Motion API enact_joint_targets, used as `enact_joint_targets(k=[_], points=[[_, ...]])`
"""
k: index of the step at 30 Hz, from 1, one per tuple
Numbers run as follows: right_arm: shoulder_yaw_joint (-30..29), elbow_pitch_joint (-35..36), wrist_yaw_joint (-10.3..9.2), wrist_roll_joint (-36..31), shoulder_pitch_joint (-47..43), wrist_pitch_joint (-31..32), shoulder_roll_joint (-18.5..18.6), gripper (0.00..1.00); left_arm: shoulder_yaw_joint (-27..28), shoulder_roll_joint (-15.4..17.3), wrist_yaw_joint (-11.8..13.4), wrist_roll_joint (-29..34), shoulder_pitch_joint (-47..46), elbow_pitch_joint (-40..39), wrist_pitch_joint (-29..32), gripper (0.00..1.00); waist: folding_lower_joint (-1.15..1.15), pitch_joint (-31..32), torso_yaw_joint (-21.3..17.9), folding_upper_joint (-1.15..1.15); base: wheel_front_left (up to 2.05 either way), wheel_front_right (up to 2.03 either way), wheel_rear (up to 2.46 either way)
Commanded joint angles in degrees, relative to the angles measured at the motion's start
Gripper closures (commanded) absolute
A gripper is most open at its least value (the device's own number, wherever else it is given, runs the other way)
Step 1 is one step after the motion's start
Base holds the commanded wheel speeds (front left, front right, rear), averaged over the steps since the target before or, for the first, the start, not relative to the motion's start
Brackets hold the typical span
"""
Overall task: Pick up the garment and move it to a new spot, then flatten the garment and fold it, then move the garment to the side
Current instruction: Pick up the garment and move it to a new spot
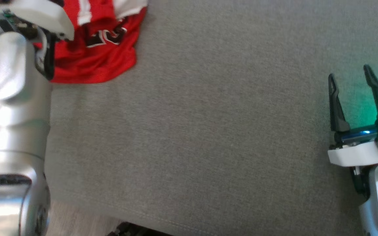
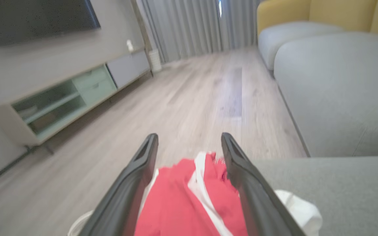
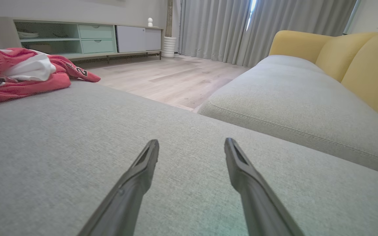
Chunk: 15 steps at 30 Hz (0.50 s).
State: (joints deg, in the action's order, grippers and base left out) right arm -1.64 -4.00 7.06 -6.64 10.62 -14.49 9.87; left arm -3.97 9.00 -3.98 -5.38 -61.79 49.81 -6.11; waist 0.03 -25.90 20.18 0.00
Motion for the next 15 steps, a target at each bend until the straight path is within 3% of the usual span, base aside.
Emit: enact_joint_targets(k=[1,6,11,12,15], points=[[1.6,2.2,0.43,-0.4,0.3,-0.5,0.6,0.0,1.8,3.0,0.2,-0.5,-0.7,0.3,0.9,0.0,-0.03,-3.3,-2.1,0.0,0.0,0.0,0.0],[1.6,3.8,0.43,-0.4,1.1,-0.5,1.4,0.0,3.2,3.3,-0.5,-3.2,-4.8,13.3,6.7,0.0,-0.03,-5.3,-4.0,0.0,0.0,0.0,0.0],[0.9,4.8,0.43,-0.3,2.0,-0.5,1.1,0.0,3.4,4.8,-1.5,-4.3,-5.5,19.4,6.9,0.0,-0.03,-6.5,-5.4,0.0,0.0,0.0,0.0],[0.5,5.1,0.43,0.1,2.3,-0.5,0.7,0.0,3.4,5.1,-2.0,-4.8,-5.7,20.3,6.0,1.0,-0.03,-6.7,-5.5,0.0,0.0,0.0,0.0],[0.0,5.3,0.43,0.2,2.3,-0.5,0.5,0.0,2.3,5.5,-2.5,-4.4,-6.7,20.5,3.0,1.0,-0.03,-6.7,-5.2,0.0,0.0,0.0,0.0]])
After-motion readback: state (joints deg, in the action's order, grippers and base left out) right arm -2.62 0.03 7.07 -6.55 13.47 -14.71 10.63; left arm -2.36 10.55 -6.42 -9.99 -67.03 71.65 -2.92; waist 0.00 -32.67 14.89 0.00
